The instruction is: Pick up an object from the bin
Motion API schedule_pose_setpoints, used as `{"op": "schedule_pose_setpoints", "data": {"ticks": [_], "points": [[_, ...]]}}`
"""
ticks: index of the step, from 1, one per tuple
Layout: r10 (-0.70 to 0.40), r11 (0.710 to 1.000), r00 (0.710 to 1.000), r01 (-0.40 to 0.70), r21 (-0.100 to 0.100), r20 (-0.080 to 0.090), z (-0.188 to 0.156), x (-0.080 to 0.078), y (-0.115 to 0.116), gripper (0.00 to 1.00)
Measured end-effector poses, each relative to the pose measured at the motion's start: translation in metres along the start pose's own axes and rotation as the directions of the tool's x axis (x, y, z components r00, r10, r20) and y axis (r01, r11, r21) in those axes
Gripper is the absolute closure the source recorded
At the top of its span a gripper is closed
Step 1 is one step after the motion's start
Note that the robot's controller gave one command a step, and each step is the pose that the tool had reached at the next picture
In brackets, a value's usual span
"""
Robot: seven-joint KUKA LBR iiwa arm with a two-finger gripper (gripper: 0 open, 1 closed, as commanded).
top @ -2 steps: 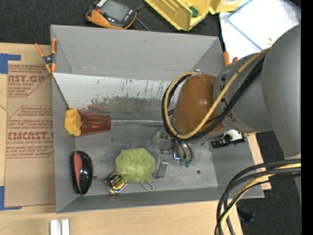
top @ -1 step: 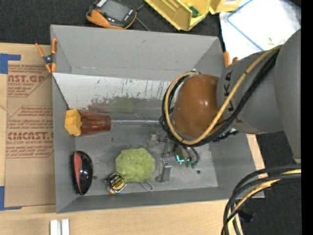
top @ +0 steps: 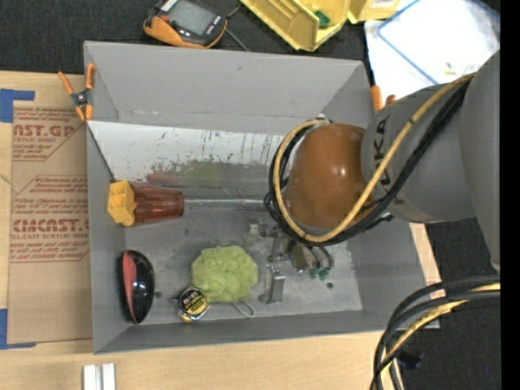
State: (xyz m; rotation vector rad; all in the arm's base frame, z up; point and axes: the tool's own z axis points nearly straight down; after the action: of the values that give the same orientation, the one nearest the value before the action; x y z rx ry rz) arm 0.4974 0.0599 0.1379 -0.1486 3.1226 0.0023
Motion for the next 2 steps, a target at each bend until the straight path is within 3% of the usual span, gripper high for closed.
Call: {"op": "schedule_pose_setpoints", "data": {"ticks": [1,2], "points": [[-0.148,0.989,0.989,0.148,0.000,0.001,0.0688,-0.0274,0.0300,0.00],[-0.149,0.989,0.989,0.149,0.000,0.003,0.0683,-0.0278,0.0300,1.00]]}}
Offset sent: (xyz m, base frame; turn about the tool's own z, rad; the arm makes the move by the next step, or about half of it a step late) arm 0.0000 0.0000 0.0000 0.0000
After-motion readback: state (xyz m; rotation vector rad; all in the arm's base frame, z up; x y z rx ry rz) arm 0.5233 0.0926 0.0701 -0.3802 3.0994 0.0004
